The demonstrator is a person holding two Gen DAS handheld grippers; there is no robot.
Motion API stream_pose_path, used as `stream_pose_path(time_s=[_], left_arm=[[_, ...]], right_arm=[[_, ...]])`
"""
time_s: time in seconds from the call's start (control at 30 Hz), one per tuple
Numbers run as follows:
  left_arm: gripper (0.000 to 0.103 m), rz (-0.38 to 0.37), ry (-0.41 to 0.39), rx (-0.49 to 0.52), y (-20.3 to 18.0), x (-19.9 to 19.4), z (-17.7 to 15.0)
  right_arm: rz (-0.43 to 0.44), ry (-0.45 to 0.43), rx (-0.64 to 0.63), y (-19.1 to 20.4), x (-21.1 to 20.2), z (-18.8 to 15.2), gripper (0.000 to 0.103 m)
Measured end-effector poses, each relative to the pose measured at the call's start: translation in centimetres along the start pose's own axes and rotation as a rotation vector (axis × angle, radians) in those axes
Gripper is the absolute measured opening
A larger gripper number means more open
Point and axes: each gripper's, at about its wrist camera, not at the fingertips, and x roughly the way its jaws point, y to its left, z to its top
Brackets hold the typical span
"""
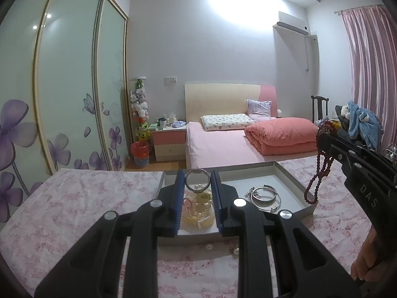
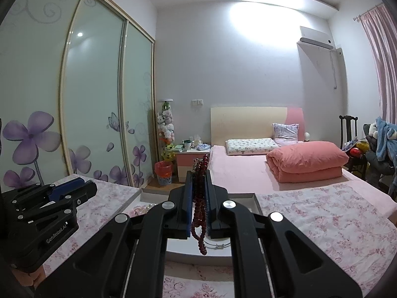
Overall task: Organize jewelry
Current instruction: 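Lift the silver ring and dark red beads and carry them over the grey tray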
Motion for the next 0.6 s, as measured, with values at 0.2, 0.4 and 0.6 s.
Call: stream_pose_path(time_s=[0.2,0.4,0.6], left_arm=[[0.022,-0.001,0.017,-0.002,0.3,0.8,-0.4],[0.022,-0.007,0.029,-0.02,0.8,1.7,0.2],[0.022,-0.022,0.061,-0.058,1.6,4.7,1.4]], right_arm=[[0.003,0.011,0.002,0.0,0.5,-0.1,0.009],[-0.005,0.007,-0.008,-0.1,1.0,0.1,0.009],[-0.013,-0.001,0.001,-0.8,4.1,1.2,0.009]])
